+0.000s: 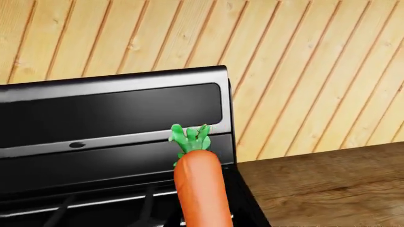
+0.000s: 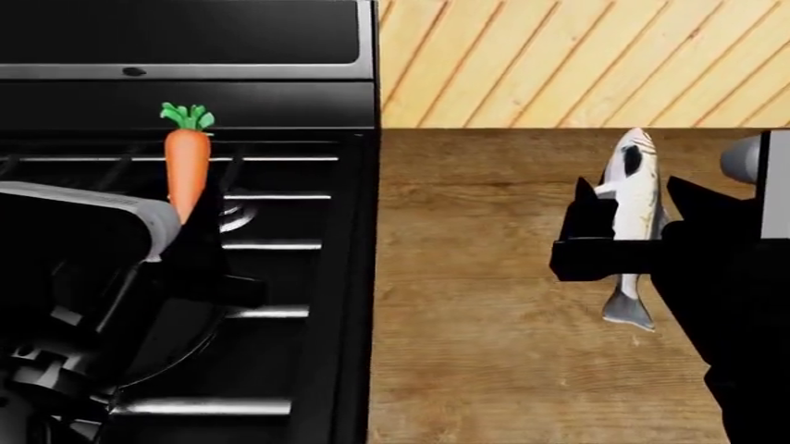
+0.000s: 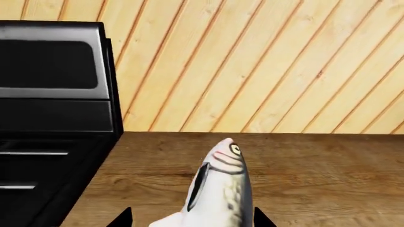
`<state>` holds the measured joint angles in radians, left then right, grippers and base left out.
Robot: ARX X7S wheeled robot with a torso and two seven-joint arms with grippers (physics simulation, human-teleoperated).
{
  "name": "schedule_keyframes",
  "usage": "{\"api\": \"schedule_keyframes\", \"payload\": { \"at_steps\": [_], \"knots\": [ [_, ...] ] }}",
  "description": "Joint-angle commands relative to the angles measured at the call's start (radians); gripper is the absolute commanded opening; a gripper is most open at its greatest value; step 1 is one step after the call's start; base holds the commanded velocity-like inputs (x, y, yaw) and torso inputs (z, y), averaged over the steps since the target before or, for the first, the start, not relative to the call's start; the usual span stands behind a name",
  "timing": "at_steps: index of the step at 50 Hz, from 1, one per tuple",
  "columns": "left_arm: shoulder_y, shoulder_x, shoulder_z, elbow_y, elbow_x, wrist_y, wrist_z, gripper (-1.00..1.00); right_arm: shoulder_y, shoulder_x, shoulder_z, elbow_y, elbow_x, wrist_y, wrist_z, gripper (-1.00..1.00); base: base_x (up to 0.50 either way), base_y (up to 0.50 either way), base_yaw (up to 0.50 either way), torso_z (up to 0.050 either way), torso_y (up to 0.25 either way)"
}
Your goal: Place both pans onto different burners. Then place the carrot and the fish on different pans.
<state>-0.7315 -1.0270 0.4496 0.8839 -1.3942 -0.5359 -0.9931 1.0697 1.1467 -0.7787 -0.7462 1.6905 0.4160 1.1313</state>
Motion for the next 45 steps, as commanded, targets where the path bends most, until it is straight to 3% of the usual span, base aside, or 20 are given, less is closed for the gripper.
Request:
{"api": "schedule_keyframes", "payload": {
  "at_steps": [1,45],
  "knots": [
    [-0.006,-0.011,-0.009,0.004,-0.011,0.007,-0.006,-1.00,0.021,-0.003,0.016,-0.004,-0.005,0.022,0.001,-1.00,0.00,0.50,0.00,0.000,0.000],
    [0.017,-0.050,-0.040,0.001,-0.015,0.036,-0.001,-1.00,0.068,-0.025,0.023,-0.027,0.023,0.061,0.033,-1.00,0.00,0.50,0.00,0.000,0.000]
  ]
}}
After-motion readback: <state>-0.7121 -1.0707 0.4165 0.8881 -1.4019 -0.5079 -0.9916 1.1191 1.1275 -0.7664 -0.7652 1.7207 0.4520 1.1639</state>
